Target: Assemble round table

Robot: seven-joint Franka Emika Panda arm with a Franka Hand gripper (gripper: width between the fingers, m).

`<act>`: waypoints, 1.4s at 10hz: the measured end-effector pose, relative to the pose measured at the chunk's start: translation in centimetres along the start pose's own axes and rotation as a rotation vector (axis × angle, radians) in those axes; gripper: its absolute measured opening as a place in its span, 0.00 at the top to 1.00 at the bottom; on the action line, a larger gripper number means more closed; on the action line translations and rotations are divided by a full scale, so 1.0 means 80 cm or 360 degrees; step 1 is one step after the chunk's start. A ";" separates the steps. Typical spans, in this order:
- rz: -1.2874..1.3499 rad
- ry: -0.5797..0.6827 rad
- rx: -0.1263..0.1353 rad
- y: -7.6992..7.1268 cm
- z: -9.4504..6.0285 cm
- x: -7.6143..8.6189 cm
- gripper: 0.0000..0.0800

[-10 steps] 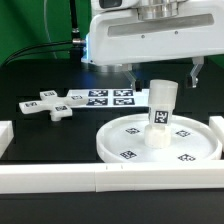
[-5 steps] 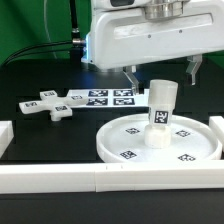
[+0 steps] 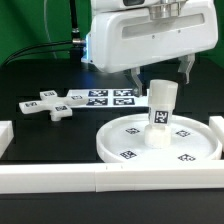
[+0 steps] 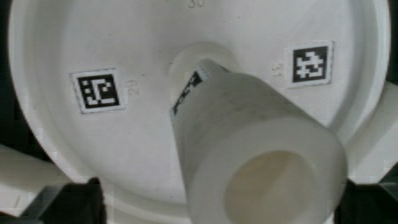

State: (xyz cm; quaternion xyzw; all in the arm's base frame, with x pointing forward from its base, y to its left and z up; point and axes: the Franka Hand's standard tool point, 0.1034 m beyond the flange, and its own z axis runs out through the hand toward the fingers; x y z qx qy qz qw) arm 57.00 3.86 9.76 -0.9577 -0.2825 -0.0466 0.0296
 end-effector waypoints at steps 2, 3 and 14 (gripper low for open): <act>-0.0279 0.0018 -0.0056 0.005 -0.002 0.004 0.19; -0.0439 0.0055 -0.0116 0.004 -0.003 0.008 0.19; -0.0995 -0.0022 -0.0176 -0.016 0.009 0.023 0.19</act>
Offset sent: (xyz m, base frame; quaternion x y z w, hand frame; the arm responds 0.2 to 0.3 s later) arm -0.0036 0.0137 0.0064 -0.0739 0.0639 -0.2592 0.9609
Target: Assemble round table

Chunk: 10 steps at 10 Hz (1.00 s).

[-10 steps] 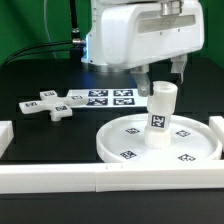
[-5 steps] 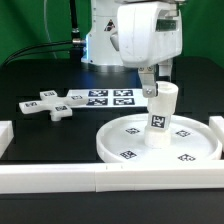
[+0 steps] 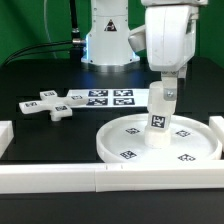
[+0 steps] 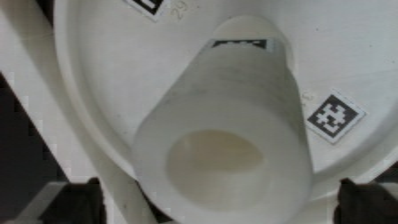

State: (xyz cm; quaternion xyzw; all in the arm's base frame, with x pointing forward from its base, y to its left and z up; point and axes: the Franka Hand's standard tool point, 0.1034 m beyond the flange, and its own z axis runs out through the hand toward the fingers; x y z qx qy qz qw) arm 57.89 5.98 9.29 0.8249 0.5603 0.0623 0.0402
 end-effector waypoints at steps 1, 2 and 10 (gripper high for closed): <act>0.0008 -0.0003 0.0001 0.001 0.001 -0.004 0.19; 0.0017 -0.0005 0.0002 0.003 0.002 -0.008 0.19; 0.0066 -0.0016 0.0007 0.010 0.006 -0.030 0.99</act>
Offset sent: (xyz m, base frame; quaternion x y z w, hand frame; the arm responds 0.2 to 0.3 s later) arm 0.0010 -0.0128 -0.0006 0.0141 0.0054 0.0112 0.9998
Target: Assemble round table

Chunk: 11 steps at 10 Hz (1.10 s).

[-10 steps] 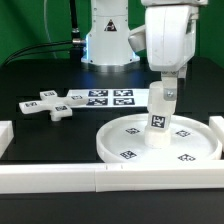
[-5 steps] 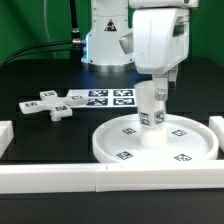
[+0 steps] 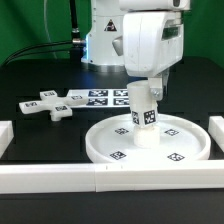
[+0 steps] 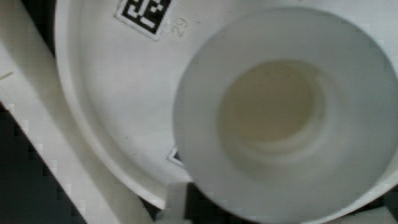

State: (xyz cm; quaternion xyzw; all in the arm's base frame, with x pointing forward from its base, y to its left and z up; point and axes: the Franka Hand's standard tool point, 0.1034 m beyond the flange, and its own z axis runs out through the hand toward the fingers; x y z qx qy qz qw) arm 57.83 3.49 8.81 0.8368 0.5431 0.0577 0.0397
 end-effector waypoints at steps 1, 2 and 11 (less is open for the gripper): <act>0.0000 0.0000 0.0000 0.000 0.000 0.000 1.00; -0.0013 -0.0001 -0.0002 0.000 0.000 0.000 1.00; -0.0556 -0.0038 -0.0030 0.007 -0.002 -0.001 0.22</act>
Offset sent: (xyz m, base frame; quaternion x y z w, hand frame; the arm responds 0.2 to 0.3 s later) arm 0.0174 0.0009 0.0077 -0.0382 -0.0396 -0.1517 0.9869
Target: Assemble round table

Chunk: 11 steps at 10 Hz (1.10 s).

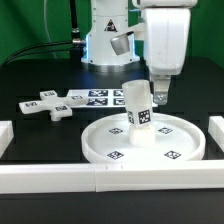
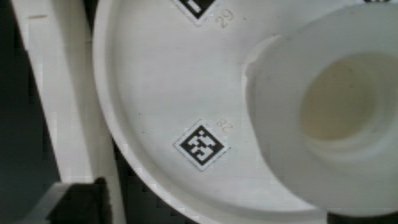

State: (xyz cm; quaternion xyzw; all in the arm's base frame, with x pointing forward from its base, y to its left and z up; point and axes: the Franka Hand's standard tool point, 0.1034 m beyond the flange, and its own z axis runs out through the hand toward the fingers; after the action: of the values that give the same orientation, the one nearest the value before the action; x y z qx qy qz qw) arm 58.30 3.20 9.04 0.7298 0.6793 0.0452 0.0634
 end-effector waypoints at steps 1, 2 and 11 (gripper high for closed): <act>0.0001 0.0000 0.0001 -0.001 0.000 0.000 0.20; 0.0016 0.0001 0.0003 -0.001 0.001 0.001 0.20; 0.0075 -0.0005 0.0027 -0.016 -0.003 -0.012 0.19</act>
Offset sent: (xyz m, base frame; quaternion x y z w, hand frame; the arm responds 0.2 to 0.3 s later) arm -0.0300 0.0163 0.0008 0.0346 -0.0114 0.0204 0.9991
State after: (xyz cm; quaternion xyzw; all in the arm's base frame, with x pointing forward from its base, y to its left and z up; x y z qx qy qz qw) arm 56.90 2.33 9.07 0.7461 0.6621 0.0397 0.0573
